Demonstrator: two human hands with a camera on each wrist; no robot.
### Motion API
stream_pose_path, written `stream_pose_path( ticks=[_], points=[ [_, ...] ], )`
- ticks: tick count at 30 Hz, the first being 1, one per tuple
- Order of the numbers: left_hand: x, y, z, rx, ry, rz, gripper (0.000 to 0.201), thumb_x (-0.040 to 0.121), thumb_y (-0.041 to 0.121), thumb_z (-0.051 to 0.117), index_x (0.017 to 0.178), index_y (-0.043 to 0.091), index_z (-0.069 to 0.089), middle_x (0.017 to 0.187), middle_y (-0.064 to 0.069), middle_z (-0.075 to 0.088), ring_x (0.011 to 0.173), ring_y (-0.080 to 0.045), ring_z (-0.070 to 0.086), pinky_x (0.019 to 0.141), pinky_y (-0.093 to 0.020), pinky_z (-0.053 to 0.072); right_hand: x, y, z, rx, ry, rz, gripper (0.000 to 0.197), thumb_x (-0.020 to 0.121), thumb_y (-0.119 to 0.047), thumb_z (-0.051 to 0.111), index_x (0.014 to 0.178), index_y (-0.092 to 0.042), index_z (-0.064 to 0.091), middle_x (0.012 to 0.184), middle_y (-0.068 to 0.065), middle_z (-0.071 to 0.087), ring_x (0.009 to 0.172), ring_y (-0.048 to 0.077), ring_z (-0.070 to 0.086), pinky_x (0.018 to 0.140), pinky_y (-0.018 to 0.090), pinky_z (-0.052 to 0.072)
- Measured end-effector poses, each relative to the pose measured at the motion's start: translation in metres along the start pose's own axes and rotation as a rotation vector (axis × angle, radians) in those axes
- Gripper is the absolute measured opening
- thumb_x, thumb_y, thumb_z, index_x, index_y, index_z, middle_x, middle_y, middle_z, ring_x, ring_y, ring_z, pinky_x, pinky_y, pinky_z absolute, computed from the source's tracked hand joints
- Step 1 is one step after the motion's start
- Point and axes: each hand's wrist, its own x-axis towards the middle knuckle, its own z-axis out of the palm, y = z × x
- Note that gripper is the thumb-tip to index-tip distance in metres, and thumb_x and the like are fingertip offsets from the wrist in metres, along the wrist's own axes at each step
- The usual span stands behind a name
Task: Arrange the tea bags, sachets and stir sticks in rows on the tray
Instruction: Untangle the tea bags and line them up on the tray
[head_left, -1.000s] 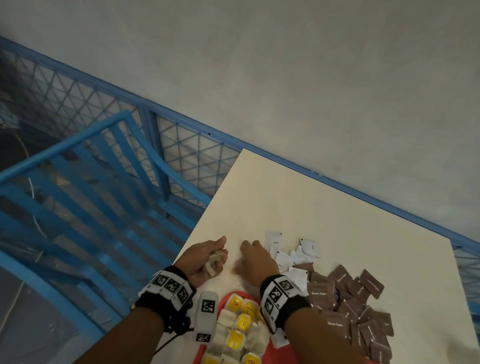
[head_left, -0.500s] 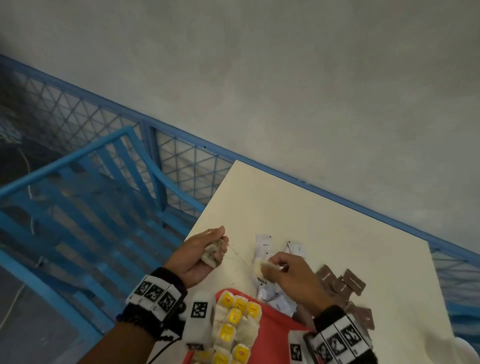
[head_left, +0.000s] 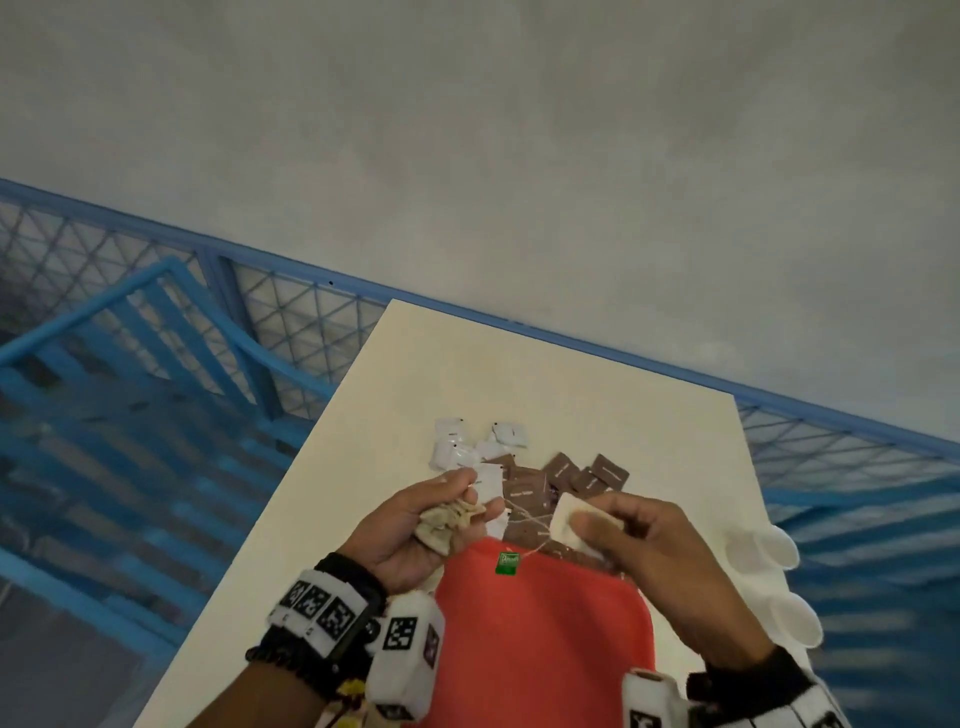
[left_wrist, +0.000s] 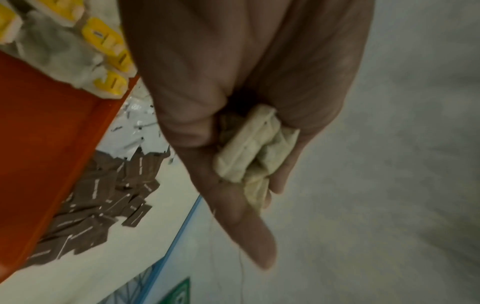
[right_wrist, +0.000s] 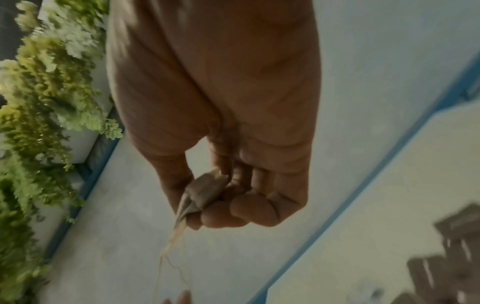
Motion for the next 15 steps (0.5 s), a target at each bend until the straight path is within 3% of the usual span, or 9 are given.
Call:
stream_pose_path(
  ticks=[3, 5, 8, 11, 13, 15],
  points=[
    [-0.002, -0.014, 0.012, 0.087, -0.12, -0.055, 0.052, 0.05, 0.006, 0.098, 0.093, 0.001, 0.07, 0.077, -0.013, 0.067, 0.111, -0.04, 0.067, 0.063, -0.051, 0.062, -0.004, 0.026, -0.019, -0.429, 0.107, -0.061, 0.016, 0.087, -0.026, 0.069, 0.072, -0.024, 0.072, 0.072, -0.006, 0.07, 0.061, 0.005, 0.058, 0.059, 0.026, 0.047],
    [-0.004, -0.023, 0.017, 0.16, -0.167, -0.083, 0.047, 0.057, 0.009, 0.096, 0.096, 0.002, 0.07, 0.076, -0.011, 0.066, 0.118, -0.041, 0.063, 0.069, -0.057, 0.06, -0.01, 0.043, -0.026, -0.618, 0.156, -0.089, 0.018, 0.084, -0.023, 0.068, 0.066, -0.027, 0.068, 0.067, -0.012, 0.067, 0.064, 0.001, 0.059, 0.057, 0.018, 0.044],
    [-0.004, -0.034, 0.023, 0.218, -0.14, -0.095, 0.048, 0.053, 0.013, 0.098, 0.094, 0.004, 0.073, 0.068, -0.008, 0.062, 0.108, -0.037, 0.069, 0.068, -0.055, 0.061, -0.02, 0.053, -0.035, -0.609, 0.237, -0.165, 0.016, 0.084, -0.017, 0.068, 0.07, -0.023, 0.071, 0.063, -0.02, 0.064, 0.068, -0.004, 0.059, 0.056, 0.011, 0.04],
    [-0.002, -0.043, 0.03, 0.22, -0.025, -0.063, 0.05, 0.051, 0.016, 0.099, 0.093, 0.004, 0.074, 0.064, -0.006, 0.058, 0.088, -0.031, 0.074, 0.052, -0.043, 0.061, -0.028, 0.054, -0.041, -0.591, 0.254, -0.16, 0.018, 0.086, -0.022, 0.07, 0.068, -0.024, 0.07, 0.061, -0.008, 0.065, 0.064, 0.007, 0.058, 0.055, 0.018, 0.04],
    [0.0, -0.048, 0.031, 0.206, 0.075, -0.059, 0.034, 0.07, 0.013, 0.082, 0.098, 0.002, 0.067, 0.061, -0.007, 0.057, 0.081, -0.03, 0.075, 0.046, -0.039, 0.059, -0.035, 0.052, -0.046, -0.482, 0.263, -0.131, 0.02, 0.086, -0.025, 0.071, 0.066, -0.029, 0.069, 0.063, -0.01, 0.066, 0.059, 0.005, 0.056, 0.057, 0.019, 0.042],
    [0.003, -0.051, 0.029, 0.202, 0.119, -0.061, 0.022, 0.08, 0.01, 0.065, 0.1, 0.002, 0.062, 0.061, -0.008, 0.058, 0.079, -0.03, 0.075, 0.046, -0.038, 0.06, -0.042, 0.046, -0.051, -0.345, 0.243, -0.126, 0.019, 0.087, -0.025, 0.071, 0.069, -0.029, 0.071, 0.068, -0.012, 0.068, 0.061, 0.002, 0.057, 0.059, 0.019, 0.044]
  ],
)
